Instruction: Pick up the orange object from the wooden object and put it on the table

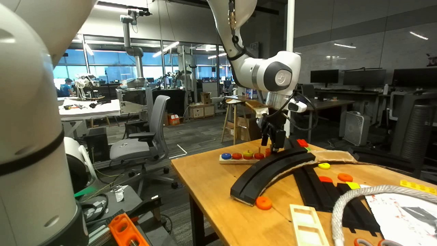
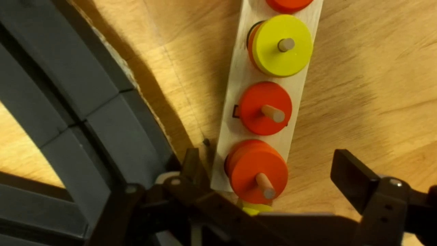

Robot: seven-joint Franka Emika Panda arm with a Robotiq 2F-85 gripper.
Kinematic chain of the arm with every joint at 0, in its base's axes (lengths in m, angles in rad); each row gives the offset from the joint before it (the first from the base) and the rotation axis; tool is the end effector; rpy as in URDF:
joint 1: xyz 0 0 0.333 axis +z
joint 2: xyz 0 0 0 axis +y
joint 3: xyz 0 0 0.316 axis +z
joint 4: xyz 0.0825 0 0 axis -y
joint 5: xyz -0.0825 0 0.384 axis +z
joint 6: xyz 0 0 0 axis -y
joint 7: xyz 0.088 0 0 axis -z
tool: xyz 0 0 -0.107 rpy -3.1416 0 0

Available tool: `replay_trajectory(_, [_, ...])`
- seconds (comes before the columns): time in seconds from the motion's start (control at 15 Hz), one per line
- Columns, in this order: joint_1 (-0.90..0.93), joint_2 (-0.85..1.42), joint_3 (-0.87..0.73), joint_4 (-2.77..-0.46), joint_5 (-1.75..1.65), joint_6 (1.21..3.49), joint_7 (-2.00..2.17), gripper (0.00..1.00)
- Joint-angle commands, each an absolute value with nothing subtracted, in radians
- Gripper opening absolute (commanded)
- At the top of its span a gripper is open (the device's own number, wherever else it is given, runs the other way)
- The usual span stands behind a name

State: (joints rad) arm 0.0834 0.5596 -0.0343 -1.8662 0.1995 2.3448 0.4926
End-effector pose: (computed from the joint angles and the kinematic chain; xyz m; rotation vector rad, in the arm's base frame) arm 0.6302 0.0350 0.2079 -2.9152 0.8769 0.1649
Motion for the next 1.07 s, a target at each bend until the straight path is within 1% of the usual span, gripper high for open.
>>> replay_trajectory(0.0, [0.092, 0.566, -0.041, -1.848, 0.193, 2.334, 0.500, 1.00])
replay_trajectory(1.0, [0.104, 0.571, -0.050, -1.831, 0.144, 2.356, 0.497, 1.00])
